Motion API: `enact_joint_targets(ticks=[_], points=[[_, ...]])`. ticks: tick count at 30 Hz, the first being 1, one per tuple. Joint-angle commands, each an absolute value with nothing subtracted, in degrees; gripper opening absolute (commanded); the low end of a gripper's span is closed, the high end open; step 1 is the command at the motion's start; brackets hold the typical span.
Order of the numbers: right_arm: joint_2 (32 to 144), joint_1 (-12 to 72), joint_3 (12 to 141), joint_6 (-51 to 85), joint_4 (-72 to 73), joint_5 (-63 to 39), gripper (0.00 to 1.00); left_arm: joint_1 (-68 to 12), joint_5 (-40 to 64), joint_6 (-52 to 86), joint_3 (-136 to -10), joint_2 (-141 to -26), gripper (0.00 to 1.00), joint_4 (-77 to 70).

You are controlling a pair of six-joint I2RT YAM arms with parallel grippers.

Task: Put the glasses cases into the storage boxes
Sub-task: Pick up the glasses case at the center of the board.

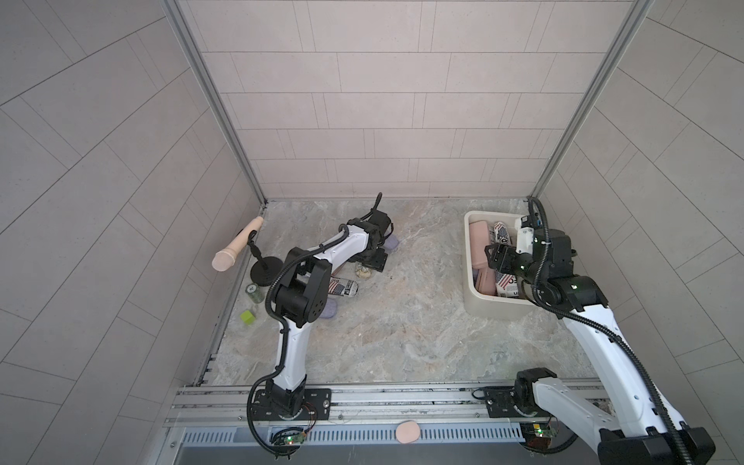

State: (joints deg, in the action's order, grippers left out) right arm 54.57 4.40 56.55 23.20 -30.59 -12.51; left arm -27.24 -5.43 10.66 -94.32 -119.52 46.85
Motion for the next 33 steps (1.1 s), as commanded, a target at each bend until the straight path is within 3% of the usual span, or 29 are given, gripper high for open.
enact_joint_targets(ticks=[1,13,22,33], points=[[54.0,4.5,56.3,23.4,-30.1,-12.7,0.78,-26.8,-7.6,11.2,-95.9,-120.8,0.88,49.3],[55.3,4.5,55.9,23.9,-28.7,-14.4,0.80,-26.8,-4.3,12.6,-97.0,-125.3,0.88,49.3],[55.4,4.5,55.8,24.1,-28.4,-14.6,0.77,-26.8,-5.6,13.4,-97.1,-125.9,0.65,48.9],[55.9,4.6,55.8,24.8,-28.0,-15.4,0.74,-26.9,-3.1,15.6,-94.7,-118.7,0.53,47.1]])
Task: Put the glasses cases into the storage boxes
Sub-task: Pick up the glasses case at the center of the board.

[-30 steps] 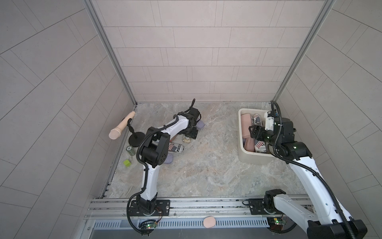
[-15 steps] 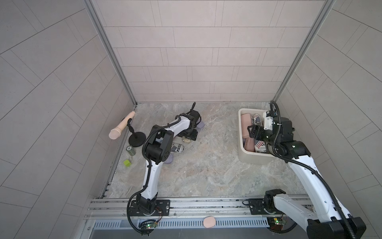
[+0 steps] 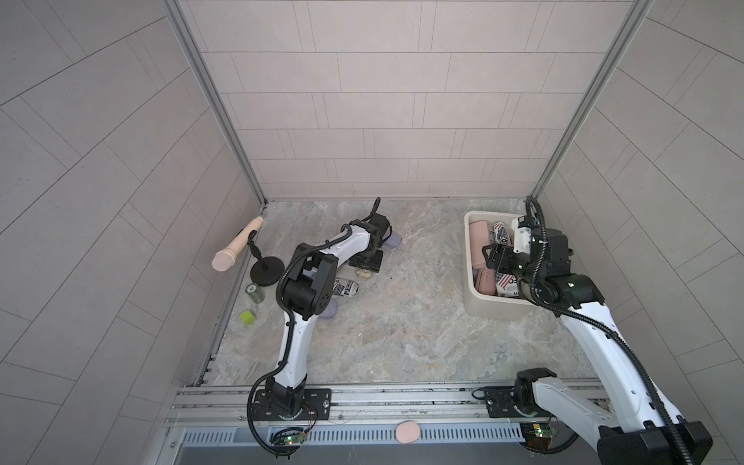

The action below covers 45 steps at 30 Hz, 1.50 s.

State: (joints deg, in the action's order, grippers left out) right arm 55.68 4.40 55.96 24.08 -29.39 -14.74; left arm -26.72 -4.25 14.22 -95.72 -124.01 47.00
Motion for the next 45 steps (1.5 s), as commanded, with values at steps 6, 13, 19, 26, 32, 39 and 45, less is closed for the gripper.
enact_joint_targets(ticks=[6,13,19,26,32,39,45], points=[[57.0,5.9,56.6,25.5,-27.4,-15.4,0.73,-26.9,5.3,18.1,-89.8,-109.3,0.49,40.7],[60.3,9.1,59.8,27.3,-27.1,-13.4,0.71,-28.8,22.4,23.0,-78.6,-97.7,0.47,20.8],[63.0,13.2,61.2,29.4,-23.0,-11.8,0.69,-30.0,27.9,28.8,-70.4,-92.0,0.47,5.4],[69.3,20.5,65.3,30.9,-20.5,-16.4,0.71,-31.4,31.9,30.0,-67.7,-89.9,0.47,-1.0],[73.4,25.8,67.5,32.1,-13.6,-17.7,0.76,-32.0,33.2,30.6,-66.7,-89.1,0.47,-3.4],[78.0,26.7,70.0,34.6,-9.9,-19.1,0.75,-32.6,34.1,30.9,-66.3,-89.2,0.47,-4.6],[81.8,26.9,70.6,37.9,-6.9,-19.1,0.67,-32.7,34.5,30.8,-65.8,-88.8,0.48,-5.5]])
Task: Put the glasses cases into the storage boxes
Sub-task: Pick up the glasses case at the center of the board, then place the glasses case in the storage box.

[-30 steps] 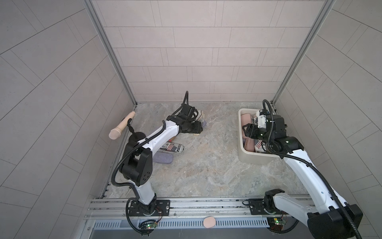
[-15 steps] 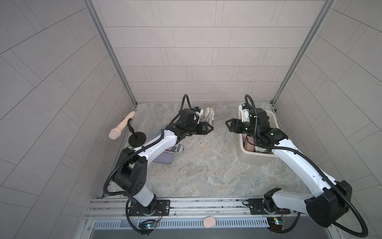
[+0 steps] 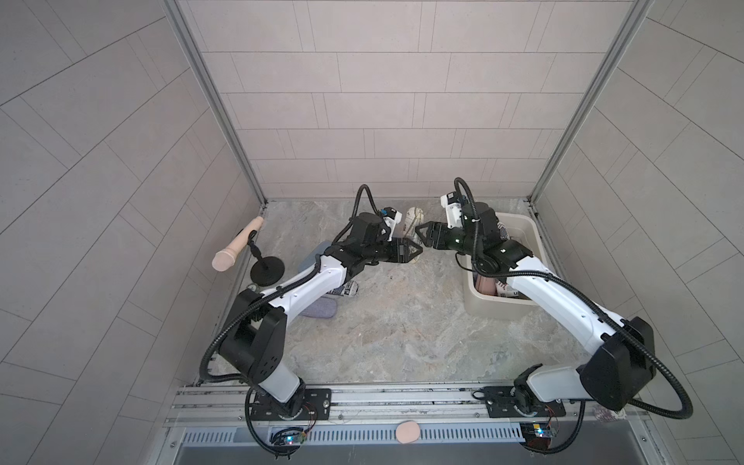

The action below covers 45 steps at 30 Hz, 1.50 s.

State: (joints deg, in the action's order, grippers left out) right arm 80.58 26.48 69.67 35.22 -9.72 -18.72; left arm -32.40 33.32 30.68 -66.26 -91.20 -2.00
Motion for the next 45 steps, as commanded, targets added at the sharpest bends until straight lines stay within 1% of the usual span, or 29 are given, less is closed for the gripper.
enact_joint_targets(ticks=[1,7,10,13,16,18,22,24,25,28,30,33,42,45], points=[[82.2,27.0,70.7,38.2,-6.6,-19.3,0.66,-32.7,34.6,30.8,-65.8,-88.7,0.48,-5.8],[84.4,27.7,71.5,39.3,-5.2,-20.9,0.58,-32.8,35.0,31.5,-64.7,-88.7,0.48,-8.4],[84.9,27.9,70.8,40.5,-3.6,-20.5,0.56,-32.8,35.4,31.6,-64.8,-88.8,0.48,-8.5],[85.8,28.2,71.4,40.8,-3.4,-21.2,0.52,-32.9,35.8,31.6,-64.9,-89.0,0.49,-8.4],[85.8,28.3,71.6,40.9,-3.4,-20.7,0.50,-32.9,35.8,31.7,-64.9,-89.0,0.52,-8.4],[86.0,28.3,71.8,40.8,-3.4,-20.7,0.45,-33.0,35.6,31.8,-65.0,-89.0,0.53,-8.3],[85.9,28.4,71.7,40.7,-3.2,-21.1,0.34,-33.0,35.9,31.7,-65.0,-88.9,0.54,-8.3],[85.7,28.4,71.6,40.7,-3.1,-21.0,0.31,-33.0,35.8,31.5,-65.0,-88.8,0.55,-8.2],[85.4,28.3,71.6,40.5,-3.1,-20.9,0.30,-33.0,35.7,31.3,-65.0,-88.7,0.57,-8.1],[84.6,28.4,71.7,40.1,-3.3,-20.4,0.29,-33.0,35.8,30.6,-64.6,-88.0,0.72,-8.3],[84.0,28.4,72.4,39.3,-4.4,-19.4,0.29,-33.0,35.5,30.3,-63.7,-87.0,0.98,-9.4],[83.5,28.1,74.9,37.7,-7.9,-15.7,0.29,-33.0,33.9,29.8,-61.2,-84.5,1.00,-12.9],[82.6,23.3,84.4,32.7,-16.3,-13.9,0.28,-33.0,25.9,28.5,-55.0,-78.0,1.00,-18.9],[80.7,21.2,86.9,28.8,-19.9,-11.1,0.28,-33.0,20.7,28.7,-54.0,-76.9,1.00,-18.7]])
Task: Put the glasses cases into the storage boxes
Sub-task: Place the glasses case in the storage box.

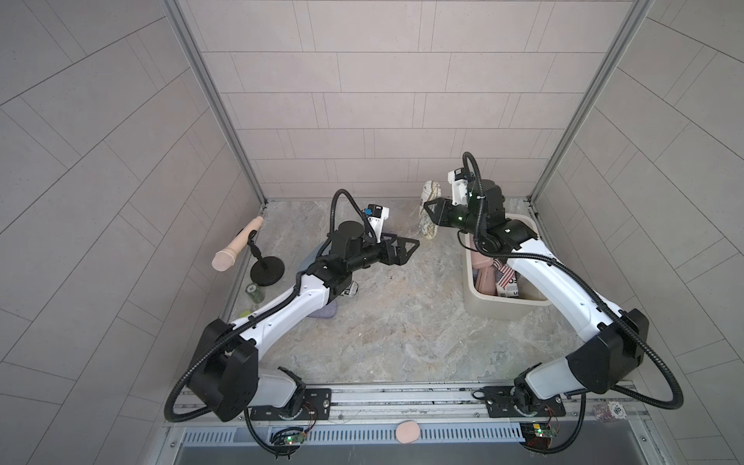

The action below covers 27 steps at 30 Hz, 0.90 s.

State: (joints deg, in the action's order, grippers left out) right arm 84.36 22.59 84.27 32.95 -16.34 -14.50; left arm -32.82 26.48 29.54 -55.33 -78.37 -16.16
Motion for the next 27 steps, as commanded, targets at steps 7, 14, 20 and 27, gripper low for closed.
enact_joint_targets(ticks=[7,14,20,27], points=[[76.2,14.4,88.8,13.7,-36.5,4.8,0.29,-32.9,0.1,29.2,-50.7,-72.2,1.00,-14.5],[76.9,9.2,88.3,5.7,-44.9,18.4,0.27,-32.7,-2.8,28.9,-50.4,-70.8,1.00,-13.6],[80.5,4.4,86.0,5.0,-47.8,22.7,0.28,-32.7,-2.6,28.8,-50.9,-70.9,1.00,-13.1],[88.7,-0.2,88.2,5.0,-49.8,21.6,0.28,-32.7,-3.6,29.0,-52.1,-71.8,1.00,-10.4]])
